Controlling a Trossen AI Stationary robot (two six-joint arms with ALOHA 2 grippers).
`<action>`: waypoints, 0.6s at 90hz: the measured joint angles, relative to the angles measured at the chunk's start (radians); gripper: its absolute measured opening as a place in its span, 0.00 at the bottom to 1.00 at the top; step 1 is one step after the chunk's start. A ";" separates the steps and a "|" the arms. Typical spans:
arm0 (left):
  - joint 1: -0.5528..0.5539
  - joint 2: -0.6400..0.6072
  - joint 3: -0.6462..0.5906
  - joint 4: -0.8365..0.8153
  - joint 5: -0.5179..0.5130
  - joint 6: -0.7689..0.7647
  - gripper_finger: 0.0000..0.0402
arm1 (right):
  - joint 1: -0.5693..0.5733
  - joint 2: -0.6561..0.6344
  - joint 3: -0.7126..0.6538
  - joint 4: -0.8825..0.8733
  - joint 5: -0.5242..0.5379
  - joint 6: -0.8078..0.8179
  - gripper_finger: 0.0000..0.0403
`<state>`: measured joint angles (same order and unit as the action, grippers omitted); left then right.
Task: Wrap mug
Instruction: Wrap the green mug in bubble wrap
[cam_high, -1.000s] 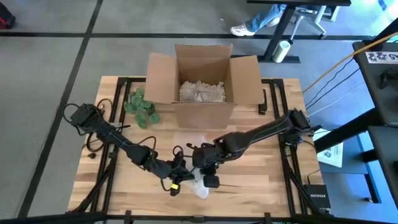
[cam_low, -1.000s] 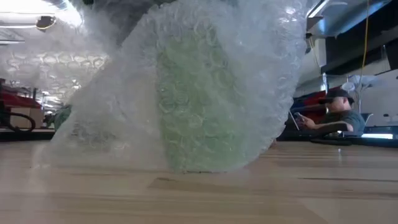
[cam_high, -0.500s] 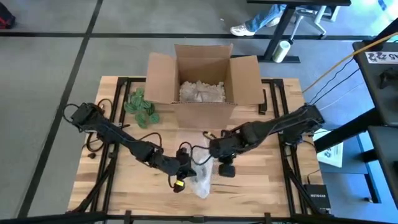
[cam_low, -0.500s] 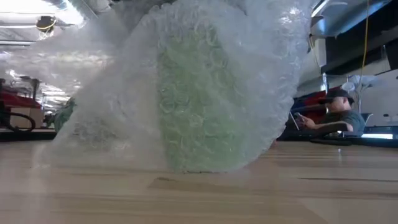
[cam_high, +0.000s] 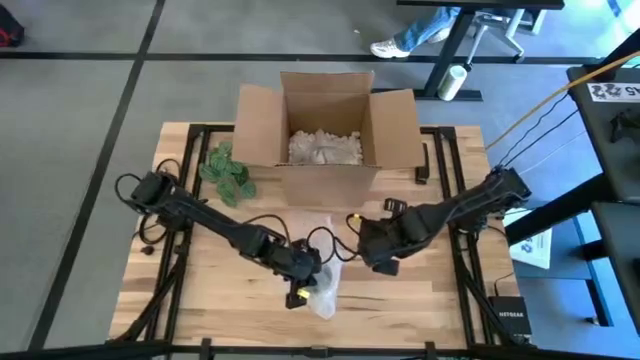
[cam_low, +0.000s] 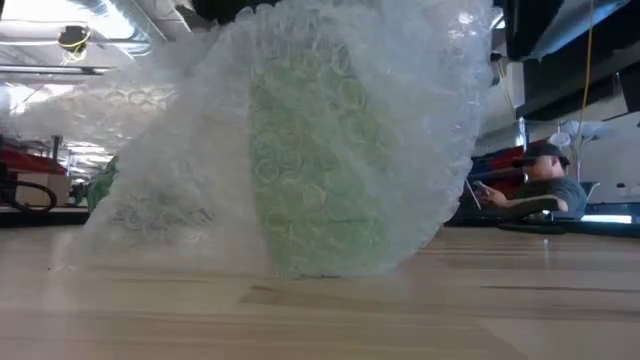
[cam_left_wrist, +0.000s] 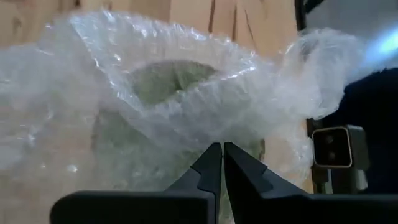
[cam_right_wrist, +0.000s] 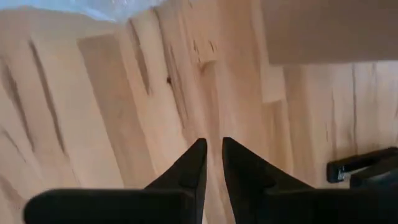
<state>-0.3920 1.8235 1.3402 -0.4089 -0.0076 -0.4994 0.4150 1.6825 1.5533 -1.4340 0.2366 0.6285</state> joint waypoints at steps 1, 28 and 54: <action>0.000 0.004 0.006 -0.007 0.002 0.000 0.00 | 0.000 0.000 -0.006 0.002 0.000 0.001 0.09; 0.048 0.110 0.135 -0.160 0.075 -0.010 0.00 | 0.019 0.002 -0.229 0.218 -0.023 0.048 0.09; 0.083 0.189 0.202 -0.231 0.113 -0.020 0.00 | 0.100 0.002 -0.477 0.452 -0.072 0.159 0.09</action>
<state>-0.3092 2.0125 1.5417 -0.6395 0.1059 -0.5190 0.5151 1.6840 1.0764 -0.9821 0.1642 0.7874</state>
